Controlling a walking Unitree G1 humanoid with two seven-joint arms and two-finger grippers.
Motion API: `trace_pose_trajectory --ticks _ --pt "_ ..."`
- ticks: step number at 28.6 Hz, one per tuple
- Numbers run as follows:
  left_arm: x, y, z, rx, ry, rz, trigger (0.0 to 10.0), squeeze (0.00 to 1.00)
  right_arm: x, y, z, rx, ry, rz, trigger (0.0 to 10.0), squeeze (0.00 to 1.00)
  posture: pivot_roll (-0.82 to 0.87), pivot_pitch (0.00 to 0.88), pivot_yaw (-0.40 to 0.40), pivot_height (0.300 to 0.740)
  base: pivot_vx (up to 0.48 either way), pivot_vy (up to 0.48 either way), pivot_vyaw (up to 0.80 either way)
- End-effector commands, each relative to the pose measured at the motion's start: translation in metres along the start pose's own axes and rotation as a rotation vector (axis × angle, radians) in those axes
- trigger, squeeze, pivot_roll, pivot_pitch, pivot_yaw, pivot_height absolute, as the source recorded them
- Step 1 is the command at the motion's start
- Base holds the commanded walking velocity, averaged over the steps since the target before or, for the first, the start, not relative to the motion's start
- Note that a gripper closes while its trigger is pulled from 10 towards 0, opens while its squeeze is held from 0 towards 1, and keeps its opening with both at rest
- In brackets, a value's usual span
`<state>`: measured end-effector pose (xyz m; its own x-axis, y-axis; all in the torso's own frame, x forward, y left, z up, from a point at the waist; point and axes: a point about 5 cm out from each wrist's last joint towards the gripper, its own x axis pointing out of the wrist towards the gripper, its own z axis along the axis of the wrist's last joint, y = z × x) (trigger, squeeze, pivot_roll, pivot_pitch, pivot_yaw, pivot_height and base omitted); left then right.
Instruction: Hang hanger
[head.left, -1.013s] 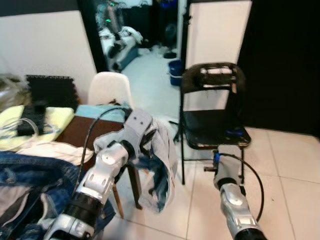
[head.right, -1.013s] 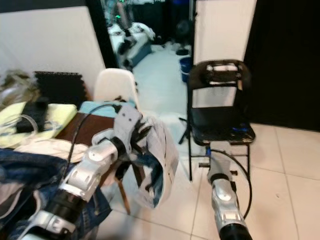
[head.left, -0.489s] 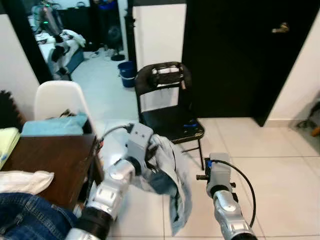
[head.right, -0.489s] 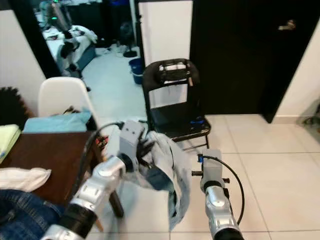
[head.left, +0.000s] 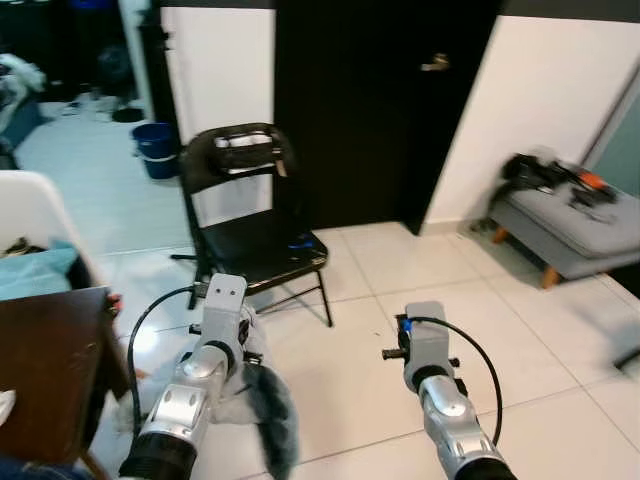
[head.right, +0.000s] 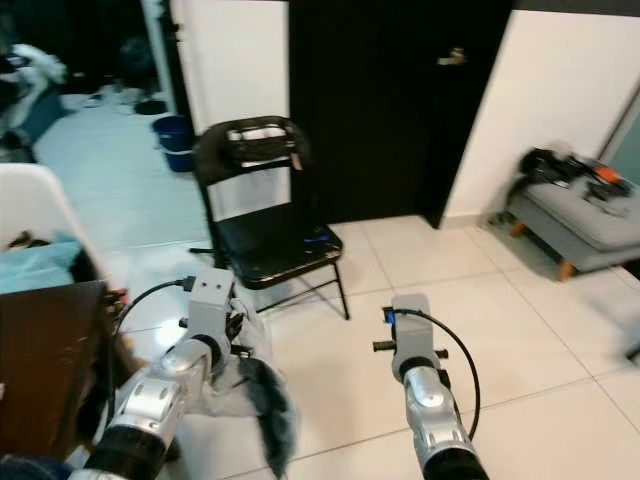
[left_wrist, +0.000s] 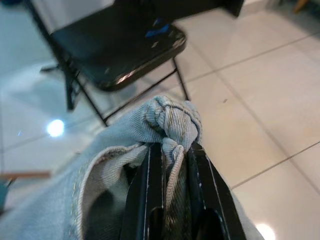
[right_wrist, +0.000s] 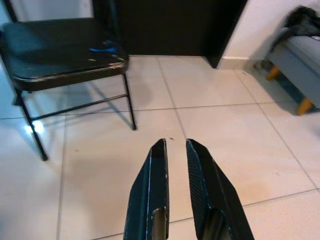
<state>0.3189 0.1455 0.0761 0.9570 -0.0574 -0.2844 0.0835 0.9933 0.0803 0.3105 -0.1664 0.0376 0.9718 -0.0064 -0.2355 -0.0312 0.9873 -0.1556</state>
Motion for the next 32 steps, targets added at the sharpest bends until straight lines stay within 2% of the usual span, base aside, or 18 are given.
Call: trace_pose_trajectory --ticks 1,7,10,22,32 --pt "0.000 0.004 0.004 0.011 -0.042 0.016 10.0 0.00 0.001 0.002 -0.001 0.003 0.013 0.014 10.0 0.00 0.00 0.000 -0.081 0.740 0.000 0.000 -0.80" --pt "-0.002 0.004 0.004 -0.051 -0.060 0.010 10.0 0.00 0.001 0.013 -0.004 0.030 0.041 0.089 10.0 0.00 -0.02 0.000 -0.047 0.740 0.000 0.000 -0.21" --pt "-0.001 0.004 0.000 -0.092 -0.023 0.044 10.0 0.00 -0.002 0.017 -0.004 0.057 0.032 0.121 10.0 0.00 -0.01 0.000 -0.050 0.740 0.000 -0.286 0.00" --pt "-0.003 0.011 -0.005 -0.100 -0.019 0.070 10.0 0.00 -0.003 0.024 -0.008 0.066 0.044 0.163 10.0 0.00 -0.01 0.000 -0.043 0.740 0.000 -0.458 0.00" --pt "-0.001 0.007 -0.004 -0.113 -0.015 0.069 10.0 0.00 -0.003 0.017 -0.007 0.035 0.047 0.131 10.0 0.00 -0.03 0.001 -0.026 0.740 0.000 -0.424 0.00"
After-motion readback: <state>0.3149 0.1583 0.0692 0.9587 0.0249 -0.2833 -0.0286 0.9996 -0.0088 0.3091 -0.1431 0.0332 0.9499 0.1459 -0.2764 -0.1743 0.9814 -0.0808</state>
